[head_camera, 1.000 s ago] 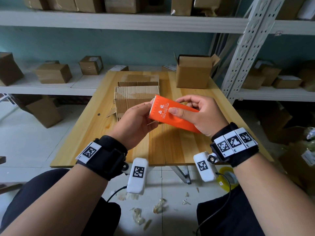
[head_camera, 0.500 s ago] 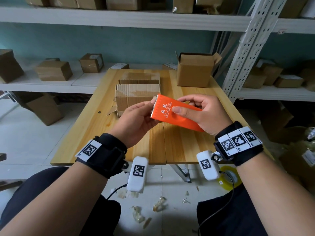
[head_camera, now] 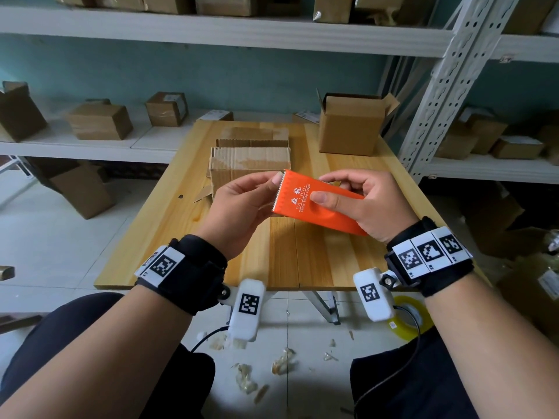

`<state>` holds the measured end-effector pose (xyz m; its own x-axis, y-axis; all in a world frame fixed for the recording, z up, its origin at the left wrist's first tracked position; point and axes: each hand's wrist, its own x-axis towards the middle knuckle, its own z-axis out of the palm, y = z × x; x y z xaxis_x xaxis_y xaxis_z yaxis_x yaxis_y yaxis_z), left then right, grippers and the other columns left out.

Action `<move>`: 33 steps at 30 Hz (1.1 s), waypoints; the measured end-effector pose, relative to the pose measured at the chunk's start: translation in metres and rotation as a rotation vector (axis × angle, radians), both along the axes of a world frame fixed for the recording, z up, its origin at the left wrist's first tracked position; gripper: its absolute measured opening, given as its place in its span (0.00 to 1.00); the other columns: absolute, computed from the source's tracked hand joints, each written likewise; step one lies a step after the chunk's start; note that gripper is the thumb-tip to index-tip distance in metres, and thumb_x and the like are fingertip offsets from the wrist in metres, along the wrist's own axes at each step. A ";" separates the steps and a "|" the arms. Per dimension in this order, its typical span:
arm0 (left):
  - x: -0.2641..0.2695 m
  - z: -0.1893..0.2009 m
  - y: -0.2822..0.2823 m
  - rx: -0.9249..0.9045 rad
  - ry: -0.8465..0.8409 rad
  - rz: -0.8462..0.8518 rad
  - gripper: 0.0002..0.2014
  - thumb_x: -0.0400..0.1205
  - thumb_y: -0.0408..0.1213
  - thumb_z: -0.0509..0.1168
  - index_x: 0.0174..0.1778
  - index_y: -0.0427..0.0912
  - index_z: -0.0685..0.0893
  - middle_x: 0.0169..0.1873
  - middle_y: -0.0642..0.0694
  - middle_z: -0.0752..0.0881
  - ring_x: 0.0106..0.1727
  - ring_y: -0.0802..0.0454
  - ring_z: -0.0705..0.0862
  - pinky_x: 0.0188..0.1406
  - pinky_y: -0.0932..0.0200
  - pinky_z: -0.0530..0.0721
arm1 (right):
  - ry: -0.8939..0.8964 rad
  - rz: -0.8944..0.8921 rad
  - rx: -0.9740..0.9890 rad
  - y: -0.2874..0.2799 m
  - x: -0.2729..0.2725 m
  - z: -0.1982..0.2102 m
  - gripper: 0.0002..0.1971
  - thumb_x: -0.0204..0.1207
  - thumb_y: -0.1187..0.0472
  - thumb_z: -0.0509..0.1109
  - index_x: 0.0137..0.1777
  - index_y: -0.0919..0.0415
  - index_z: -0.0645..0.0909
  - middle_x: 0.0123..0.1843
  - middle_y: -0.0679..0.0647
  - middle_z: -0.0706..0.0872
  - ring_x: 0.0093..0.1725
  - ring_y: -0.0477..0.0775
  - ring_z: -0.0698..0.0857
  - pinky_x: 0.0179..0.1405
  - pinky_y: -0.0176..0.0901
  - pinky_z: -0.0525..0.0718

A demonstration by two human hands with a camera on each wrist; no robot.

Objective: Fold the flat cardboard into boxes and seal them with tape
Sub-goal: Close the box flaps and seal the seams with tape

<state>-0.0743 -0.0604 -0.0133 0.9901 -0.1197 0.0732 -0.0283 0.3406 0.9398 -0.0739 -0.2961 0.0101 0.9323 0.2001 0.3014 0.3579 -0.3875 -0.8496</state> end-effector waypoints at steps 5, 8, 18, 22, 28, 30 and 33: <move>0.001 0.003 0.002 -0.031 0.006 -0.018 0.12 0.79 0.40 0.75 0.56 0.39 0.95 0.50 0.36 0.94 0.50 0.42 0.91 0.54 0.51 0.92 | 0.000 0.000 0.000 0.000 0.001 -0.001 0.24 0.68 0.34 0.82 0.59 0.45 0.92 0.47 0.53 0.92 0.51 0.52 0.93 0.55 0.62 0.94; 0.000 0.003 0.001 -0.034 -0.011 -0.030 0.09 0.79 0.39 0.74 0.51 0.40 0.96 0.47 0.38 0.95 0.45 0.46 0.92 0.48 0.53 0.94 | -0.006 -0.001 0.006 0.001 0.000 -0.001 0.24 0.67 0.33 0.83 0.58 0.45 0.92 0.46 0.55 0.92 0.49 0.51 0.93 0.55 0.60 0.94; -0.004 0.004 -0.002 -0.020 -0.063 0.046 0.10 0.80 0.38 0.74 0.53 0.38 0.93 0.44 0.40 0.95 0.40 0.49 0.93 0.39 0.59 0.90 | -0.011 -0.020 0.001 0.003 -0.001 0.000 0.26 0.66 0.31 0.82 0.58 0.45 0.91 0.45 0.53 0.92 0.49 0.50 0.93 0.52 0.57 0.94; -0.005 0.006 -0.003 -0.013 -0.052 0.054 0.12 0.77 0.40 0.75 0.53 0.38 0.92 0.43 0.40 0.95 0.40 0.48 0.94 0.39 0.58 0.91 | -0.012 -0.014 -0.004 0.004 -0.001 0.000 0.26 0.65 0.31 0.81 0.58 0.45 0.91 0.42 0.51 0.91 0.48 0.49 0.93 0.49 0.50 0.94; -0.004 0.006 -0.004 -0.018 -0.022 0.091 0.14 0.76 0.41 0.75 0.53 0.37 0.92 0.44 0.39 0.95 0.40 0.47 0.93 0.38 0.57 0.91 | -0.021 -0.022 -0.021 0.006 -0.002 0.000 0.26 0.66 0.31 0.81 0.58 0.46 0.91 0.40 0.51 0.89 0.45 0.49 0.93 0.48 0.48 0.93; -0.003 0.006 -0.003 -0.009 -0.017 0.103 0.13 0.76 0.40 0.75 0.53 0.37 0.92 0.44 0.38 0.95 0.40 0.46 0.93 0.38 0.57 0.91 | -0.024 -0.021 -0.035 0.006 -0.001 0.000 0.24 0.69 0.34 0.83 0.58 0.47 0.91 0.38 0.50 0.89 0.44 0.48 0.92 0.47 0.48 0.92; -0.003 0.004 -0.004 -0.004 0.003 0.130 0.07 0.83 0.34 0.74 0.53 0.36 0.91 0.42 0.39 0.95 0.37 0.48 0.93 0.36 0.59 0.90 | -0.031 -0.017 -0.068 0.007 -0.002 0.001 0.20 0.72 0.38 0.83 0.58 0.47 0.91 0.36 0.48 0.88 0.42 0.47 0.92 0.45 0.44 0.89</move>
